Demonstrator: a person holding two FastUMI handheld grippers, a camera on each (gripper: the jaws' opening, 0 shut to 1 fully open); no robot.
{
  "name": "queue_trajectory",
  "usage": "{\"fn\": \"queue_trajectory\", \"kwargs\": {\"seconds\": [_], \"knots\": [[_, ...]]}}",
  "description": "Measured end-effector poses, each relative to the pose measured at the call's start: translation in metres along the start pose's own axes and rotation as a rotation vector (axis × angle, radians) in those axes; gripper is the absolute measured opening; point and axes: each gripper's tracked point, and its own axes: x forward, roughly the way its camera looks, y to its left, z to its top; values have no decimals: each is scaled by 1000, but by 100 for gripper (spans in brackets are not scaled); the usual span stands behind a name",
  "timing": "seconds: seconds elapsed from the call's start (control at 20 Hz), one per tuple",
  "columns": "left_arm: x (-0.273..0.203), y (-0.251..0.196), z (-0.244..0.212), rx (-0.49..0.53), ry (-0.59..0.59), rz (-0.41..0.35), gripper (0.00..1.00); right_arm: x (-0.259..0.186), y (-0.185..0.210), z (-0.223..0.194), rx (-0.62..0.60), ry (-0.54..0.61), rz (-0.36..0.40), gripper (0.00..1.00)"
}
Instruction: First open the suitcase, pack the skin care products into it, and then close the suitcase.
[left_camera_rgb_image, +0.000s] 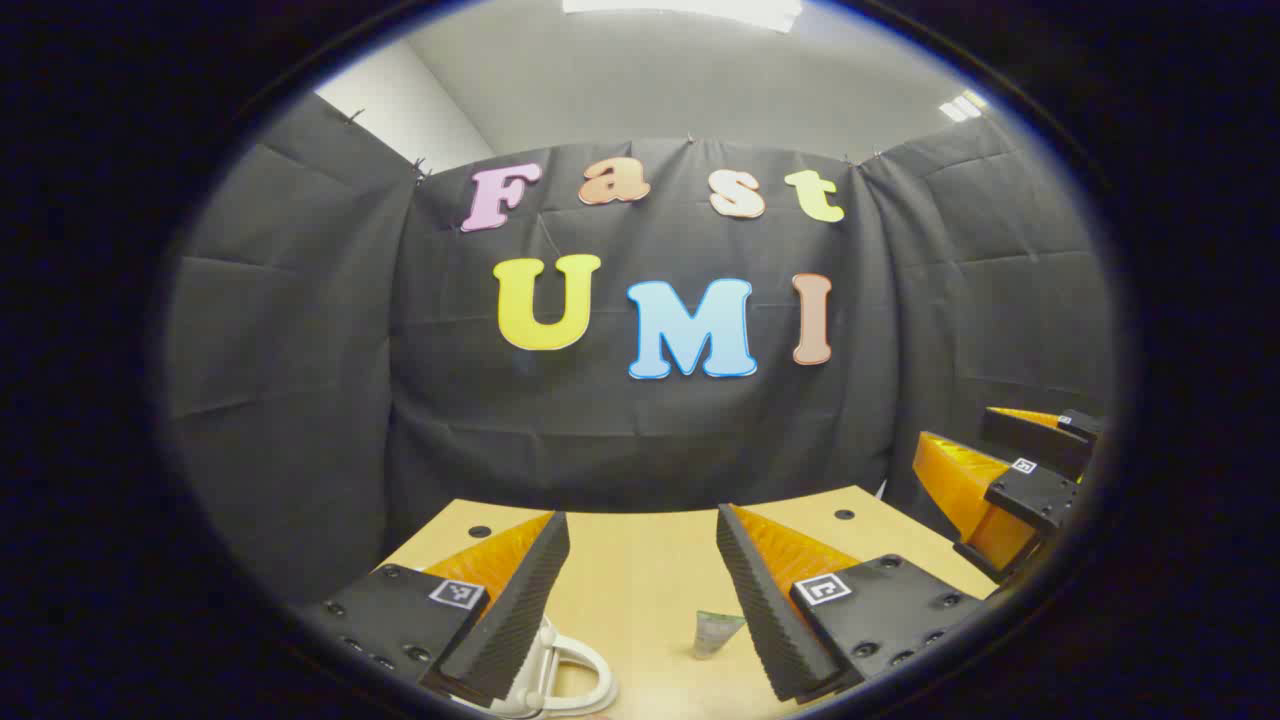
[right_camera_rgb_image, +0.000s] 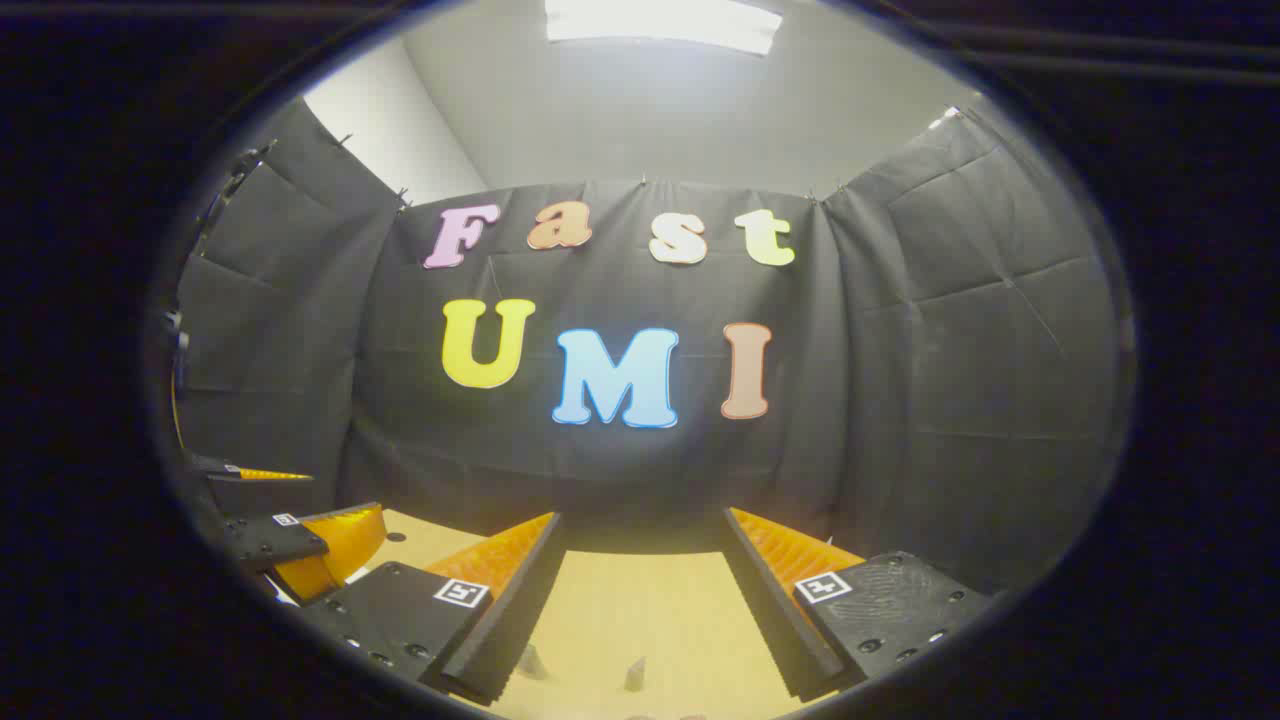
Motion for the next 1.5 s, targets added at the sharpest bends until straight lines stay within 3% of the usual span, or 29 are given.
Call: {"fn": "queue_trajectory", "kwargs": {"seconds": [0.3,0.65,0.9,1.5], "knots": [[7,14,-11,-10,27,41,96,5,5,-14,18,45,7,94],[4,-9,-12,2,8,-4,96,6,5,-36,46,109,20,95],[12,-28,-37,15,60,-45,96,1,-1,-38,18,115,16,94],[27,10,-198,7,452,85,97,-13,-18,-65,-26,203,-1,94]]}}
